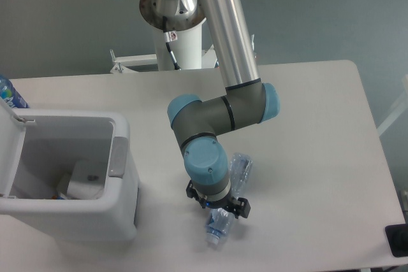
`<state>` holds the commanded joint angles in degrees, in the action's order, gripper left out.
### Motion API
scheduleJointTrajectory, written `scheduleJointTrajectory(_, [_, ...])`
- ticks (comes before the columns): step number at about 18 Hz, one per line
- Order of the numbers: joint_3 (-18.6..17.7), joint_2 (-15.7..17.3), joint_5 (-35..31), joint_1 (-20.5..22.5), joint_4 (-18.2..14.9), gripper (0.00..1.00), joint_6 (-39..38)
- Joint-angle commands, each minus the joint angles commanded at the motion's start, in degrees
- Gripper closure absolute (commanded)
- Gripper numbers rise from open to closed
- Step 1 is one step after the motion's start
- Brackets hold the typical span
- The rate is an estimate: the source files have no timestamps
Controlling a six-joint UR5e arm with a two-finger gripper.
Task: Place the trash in the trash can
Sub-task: 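Lower the gripper around the bottle's middle and close on it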
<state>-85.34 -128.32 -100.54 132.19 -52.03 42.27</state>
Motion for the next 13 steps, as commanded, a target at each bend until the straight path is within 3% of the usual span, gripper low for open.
scheduleJointTrajectory(13, [0.4,-0.5,-1.1,-0.2,0.6,0.04,-0.1])
